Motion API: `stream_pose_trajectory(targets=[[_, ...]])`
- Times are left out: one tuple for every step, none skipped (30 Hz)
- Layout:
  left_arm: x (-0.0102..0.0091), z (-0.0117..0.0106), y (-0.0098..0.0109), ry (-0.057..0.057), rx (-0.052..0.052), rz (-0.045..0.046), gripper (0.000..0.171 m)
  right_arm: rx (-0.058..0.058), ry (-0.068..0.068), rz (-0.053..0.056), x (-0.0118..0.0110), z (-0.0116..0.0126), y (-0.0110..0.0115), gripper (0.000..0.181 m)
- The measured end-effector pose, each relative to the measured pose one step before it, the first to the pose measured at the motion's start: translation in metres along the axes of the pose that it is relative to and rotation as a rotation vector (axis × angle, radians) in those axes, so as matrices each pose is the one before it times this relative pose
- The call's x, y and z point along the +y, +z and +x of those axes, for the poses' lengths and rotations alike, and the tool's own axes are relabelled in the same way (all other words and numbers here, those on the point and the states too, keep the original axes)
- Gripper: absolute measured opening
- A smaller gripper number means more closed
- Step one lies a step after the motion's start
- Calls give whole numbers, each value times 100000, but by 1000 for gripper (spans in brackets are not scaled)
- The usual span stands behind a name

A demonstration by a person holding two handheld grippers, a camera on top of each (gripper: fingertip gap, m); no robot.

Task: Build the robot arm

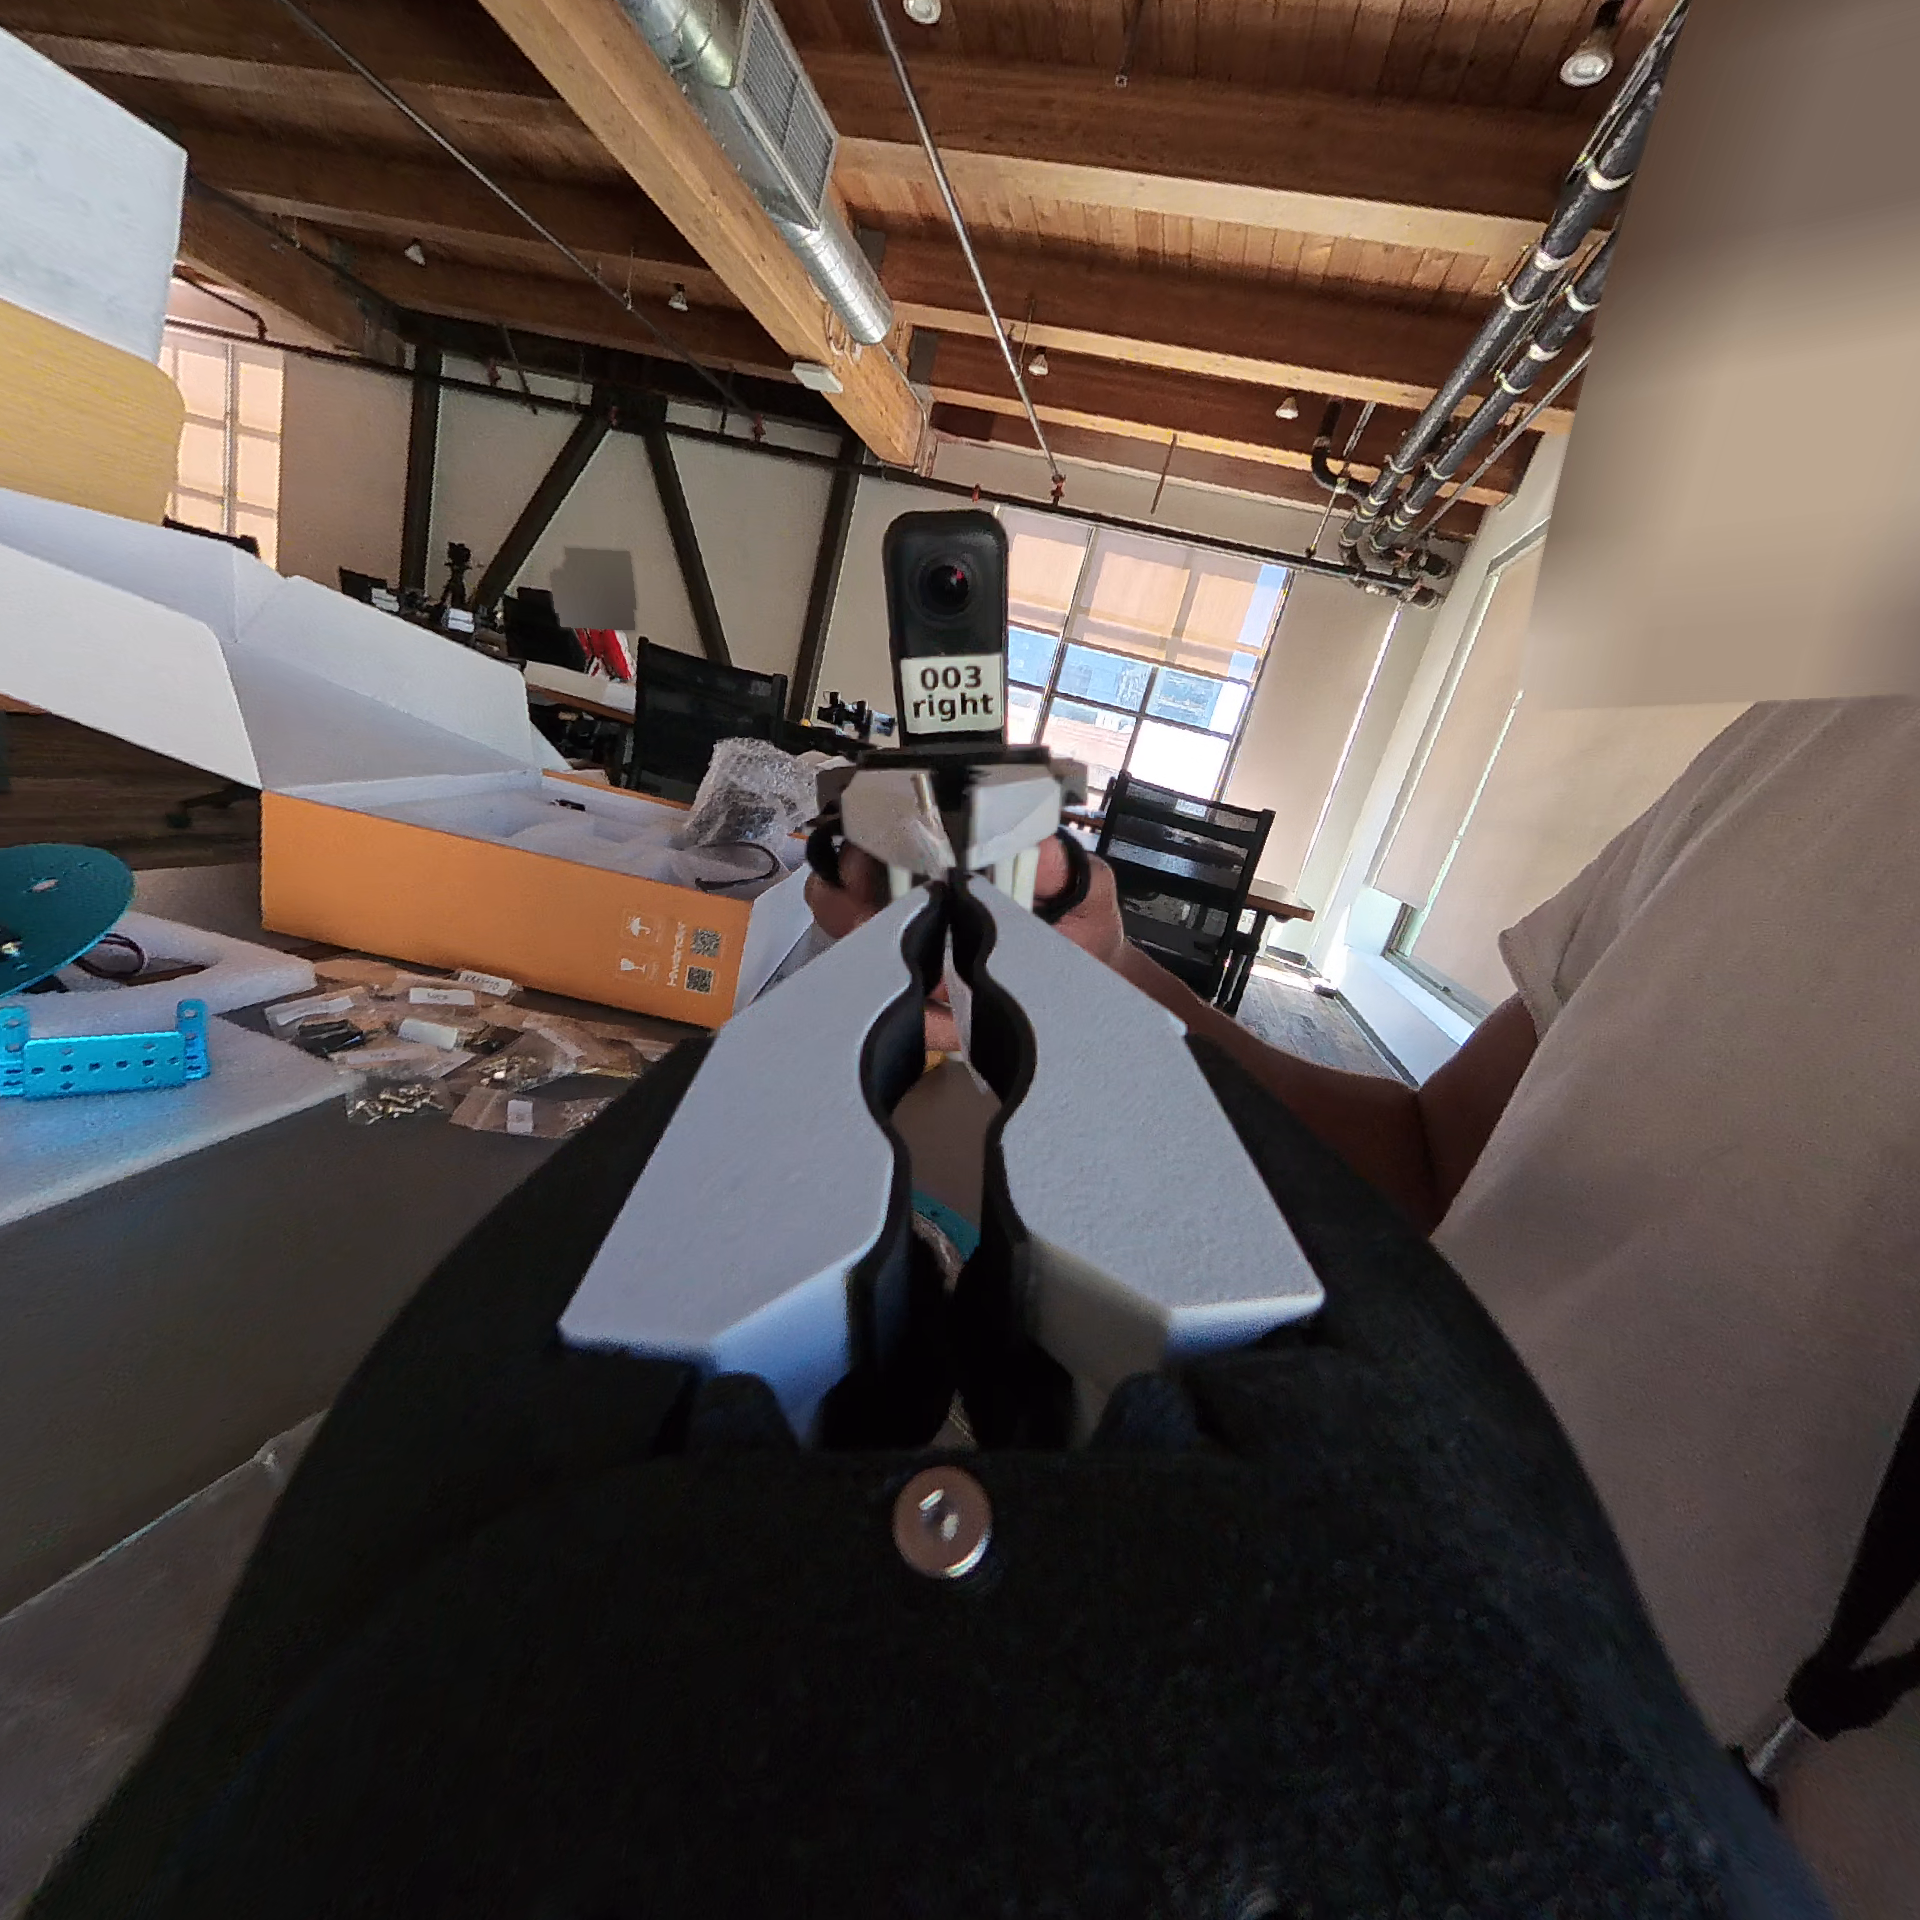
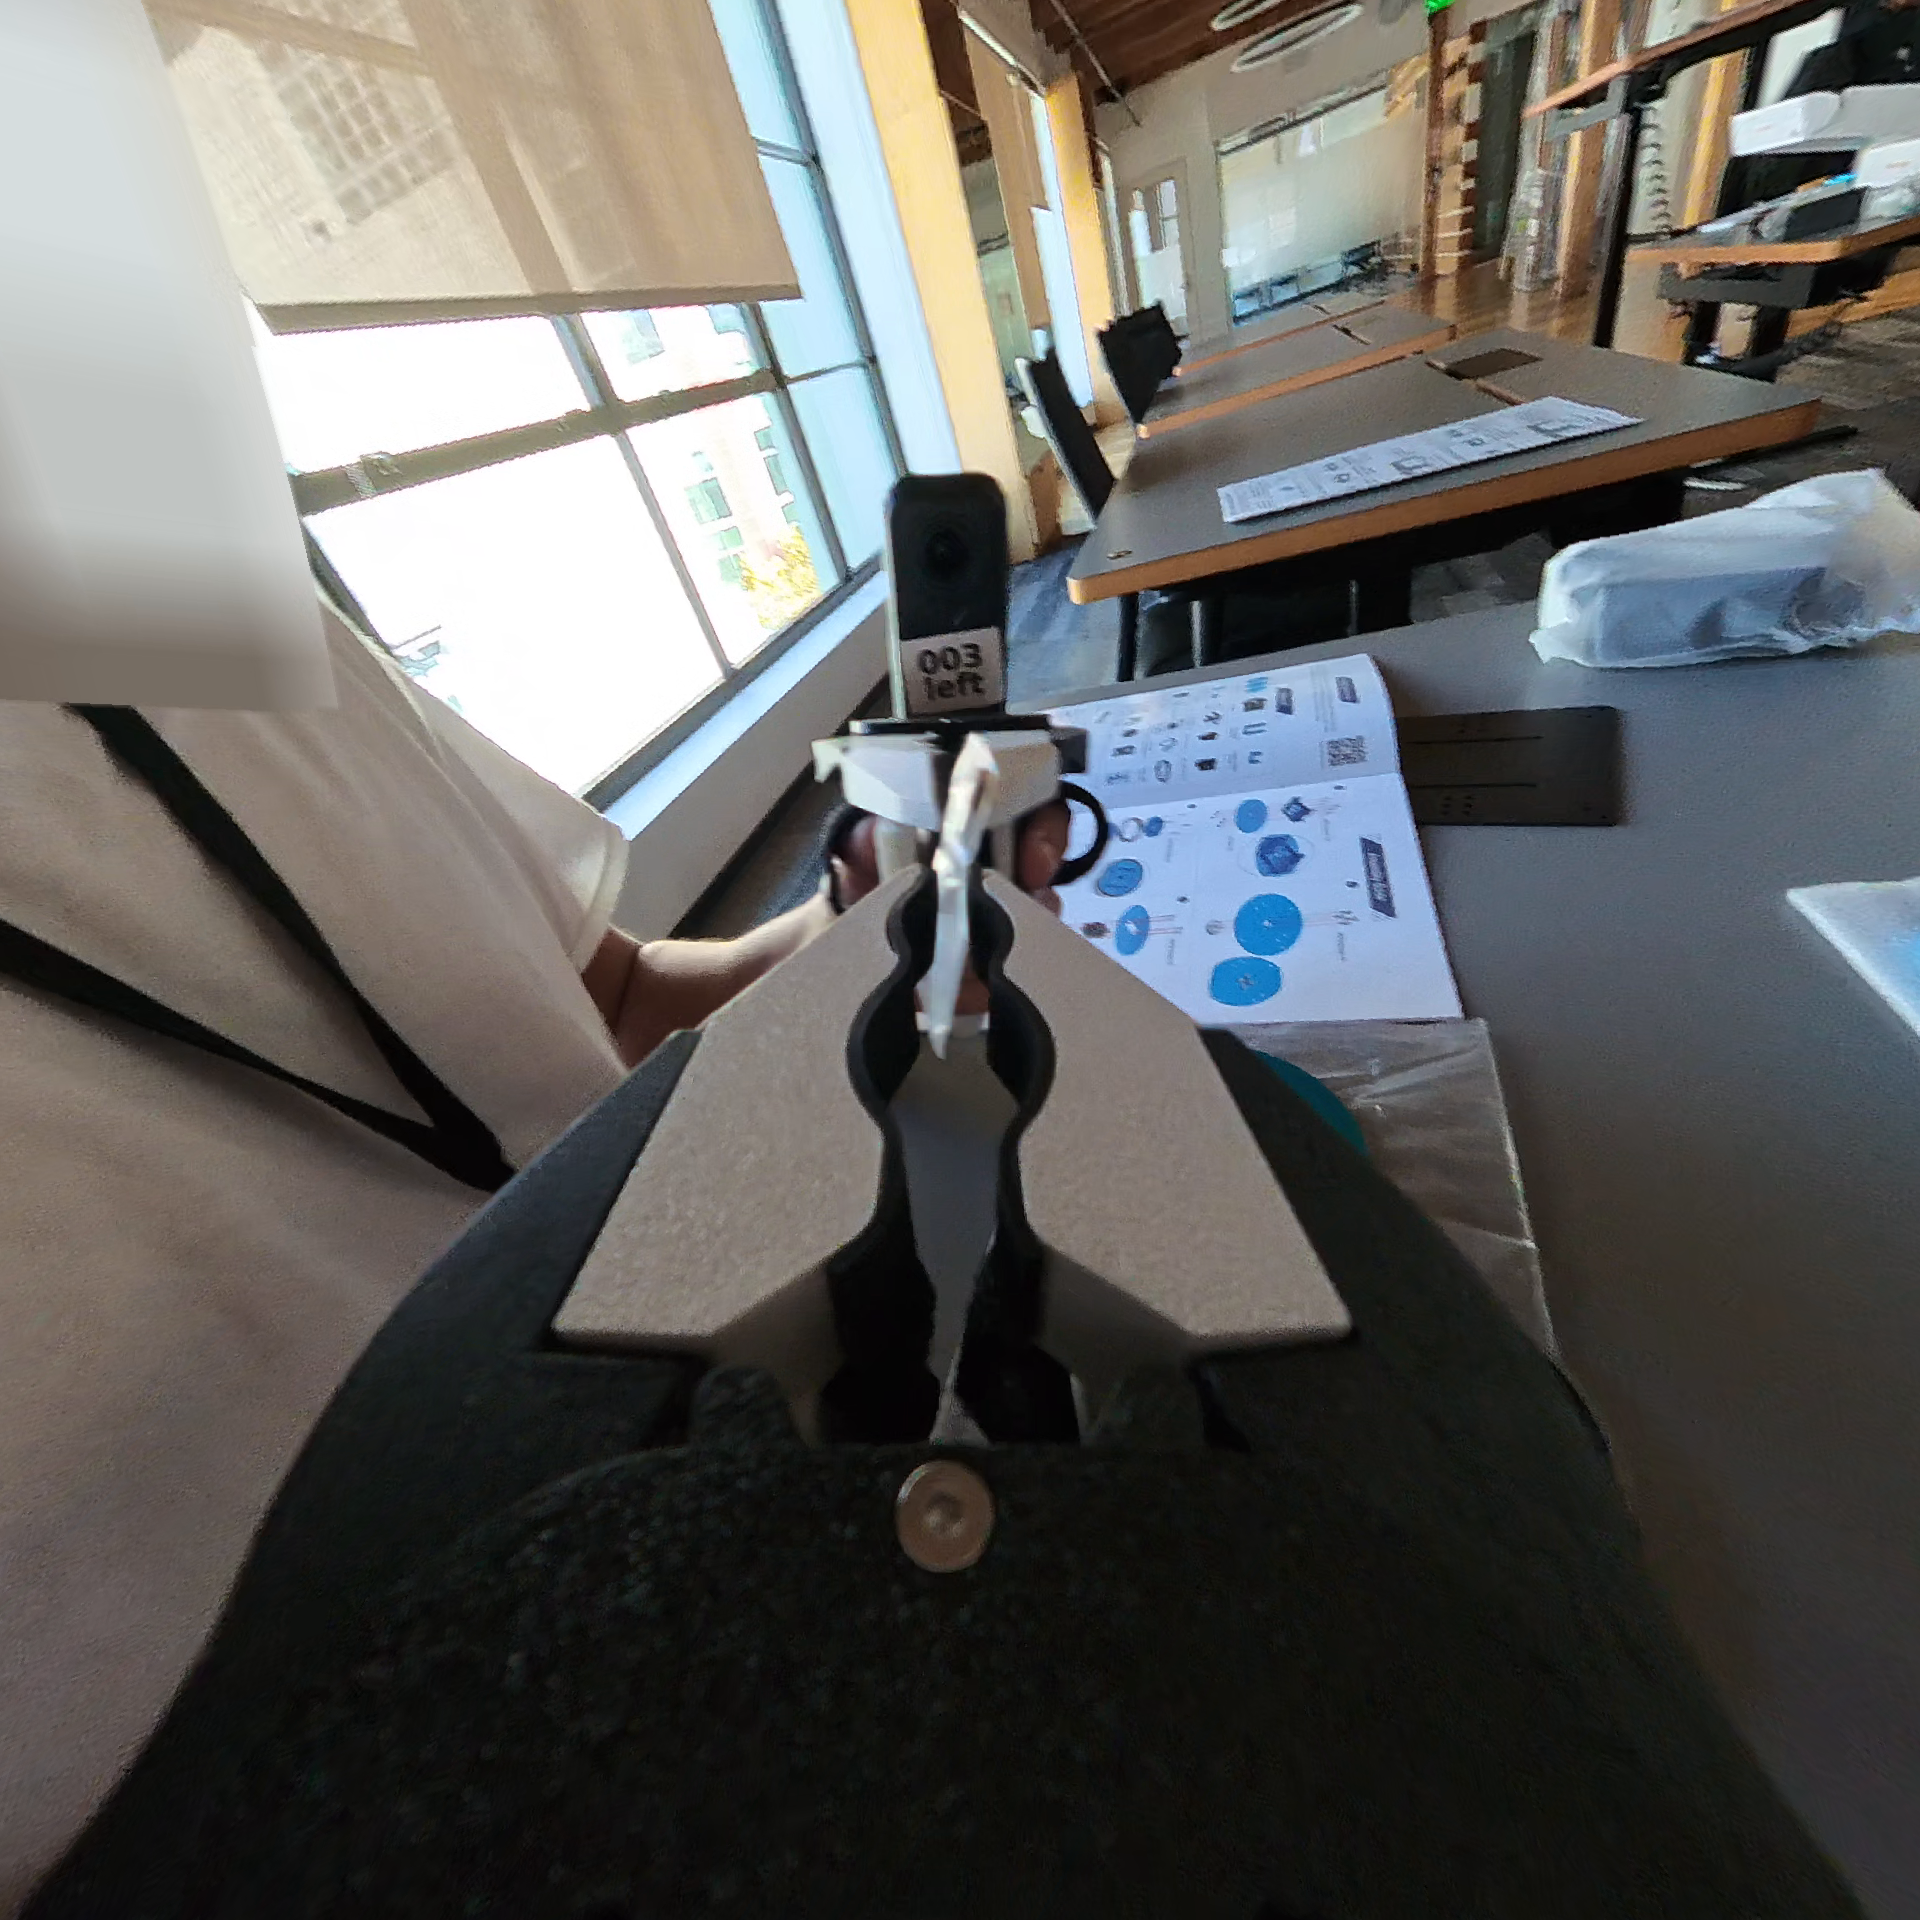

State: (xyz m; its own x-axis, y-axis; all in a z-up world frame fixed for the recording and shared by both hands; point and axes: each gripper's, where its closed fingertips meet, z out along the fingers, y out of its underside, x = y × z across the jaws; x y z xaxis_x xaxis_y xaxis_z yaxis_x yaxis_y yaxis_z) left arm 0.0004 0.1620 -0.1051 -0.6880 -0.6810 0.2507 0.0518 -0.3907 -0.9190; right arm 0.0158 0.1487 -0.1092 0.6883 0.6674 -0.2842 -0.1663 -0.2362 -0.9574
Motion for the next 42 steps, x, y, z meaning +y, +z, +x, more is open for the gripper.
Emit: stream_pose_trajectory(targets=[[-9,-41,36,709,-556,135,0,2400,-366,-748,191,431,61,6],[64,2,43,-96,145,-413,0,972,438,-126,103,261,58,8],[21,30,30,-426,377,-23,0,-165,1005,836,-13,86,45,8],[88,-3,62,-77,42,-241,0,-3039,1082,1256,-99,-417,59,7],[225,6,83,155,-16,-1184,0,-1814,930,618,-32,-271,86,5],[160,2,69,674,-412,-817,0,-244,-152,-455,107,-98,40,2],[44,8,28,850,-418,-85,0,286,-487,172,12,3,-50,1],[131,13,58,612,-231,-704,0,-173,407,-87,25,10,-76,1],[91,-36,53,573,-456,-500,0,-235,1159,-479,107,55,-68,1],[101,-48,44,664,-509,-451,0,131,812,-479,127,64,-39,0],[57,46,48,485,53,-236,0,201,-11,-374,123,9,-23,0],[28,113,37,49,660,55,0,250,-356,-626,127,-30,0,0],[90,63,75,-175,428,-316,0,290,-374,-943,148,-60,47,0],[234,-61,117,-104,-284,-1181,0,193,-554,-1194,186,-81,64,0],[249,-157,113,-266,-827,-1413,0,-155,-574,-1425,233,-93,78,0],[161,-106,49,-441,-350,-817,0,-78,-329,-977,135,-75,30,0],[-39,-37,-71,-605,270,301,0,57,-292,1027,-164,-50,-109,0],[-130,9,-165,-811,727,744,0,227,-48,1298,-178,37,-201,0],[100,-31,-49,-648,387,-721,0,1953,64,-602,69,350,-188,0],[194,-119,78,-46,-733,-949,0,1747,-472,-1611,228,308,-45,0],[-111,95,60,275,438,954,0,-610,292,959,-126,-95,-39,0],[-130,207,48,-276,1340,698,0,-1064,428,864,-164,-192,-2,0],[56,-25,42,-144,222,-663,0,765,-323,-156,-44,49,-47,0],[131,-89,50,-195,-52,-1323,0,1237,-866,-630,24,118,-105,0],[-9,45,36,-343,682,-419,0,1162,-536,-502,20,120,-137,0],[-99,26,18,-535,655,488,2,762,-198,125,-44,95,-159,0],[-35,-91,39,-839,140,129,6,46,-89,597,-97,-14,-146,0],[35,-108,66,-905,5,-425,13,311,-209,-28,-1,9,-112,0],[131,-61,102,-482,201,-1183,21,1083,-449,-1009,115,86,-53,0],[227,-9,115,-2,424,-1767,26,585,-574,-1099,126,-9,23,0],[221,36,134,293,493,-1690,28,-163,-216,-1017,84,-144,103,0],[68,-43,123,338,-259,-674,28,346,-491,-1402,89,-122,171,0],[-32,-26,102,167,-215,223,28,24,-1111,-1238,56,-229,199,0],[-11,55,75,-137,514,46,27,-11,-915,-1495,106,-212,185,0],[34,89,50,-28,685,-181,22,580,-755,-1351,122,-60,128,0],[39,103,14,501,577,-67,13,180,-570,-573,69,-58,62,0],[4,151,20,850,560,162,7,55,148,345,-15,-22,-15,0],[9,124,36,836,51,145,3,517,171,23,79,112,-51,0],[90,60,66,905,-380,-293,1,285,58,25,68,101,-66,0],[32,52,54,700,-291,75,1,-139,-90,640,5,39,-70,0],[-88,-14,11,-55,-266,689,1,-112,-53,1566,-86,29,-38,0],[-149,36,-10,-584,304,1158,1,-519,377,2259,-117,-4,16,0]])
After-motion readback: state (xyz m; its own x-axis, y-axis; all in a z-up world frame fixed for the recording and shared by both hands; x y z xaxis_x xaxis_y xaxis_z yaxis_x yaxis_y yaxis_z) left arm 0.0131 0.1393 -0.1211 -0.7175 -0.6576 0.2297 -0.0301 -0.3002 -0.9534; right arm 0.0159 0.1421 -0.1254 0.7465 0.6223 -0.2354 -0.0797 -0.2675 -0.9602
